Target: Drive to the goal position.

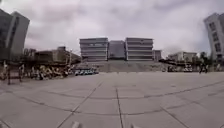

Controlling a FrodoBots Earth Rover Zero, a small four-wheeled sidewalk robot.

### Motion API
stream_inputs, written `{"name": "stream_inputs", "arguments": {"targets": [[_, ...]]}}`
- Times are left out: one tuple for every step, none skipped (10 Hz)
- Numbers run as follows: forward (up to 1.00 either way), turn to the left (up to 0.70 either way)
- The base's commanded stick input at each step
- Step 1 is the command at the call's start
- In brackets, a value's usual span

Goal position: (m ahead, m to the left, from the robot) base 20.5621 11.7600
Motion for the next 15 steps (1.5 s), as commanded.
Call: {"name": "stream_inputs", "arguments": {"targets": [[0.70,0.00],[0.70,0.00],[0.70,0.00],[0.70,0.00],[0.70,0.00],[0.70,0.00],[0.70,0.00],[0.70,0.00],[0.70,0.00],[0.70,0.00],[0.70,0.00],[0.70,0.00],[0.70,0.00],[0.70,0.00],[0.70,0.00]]}}
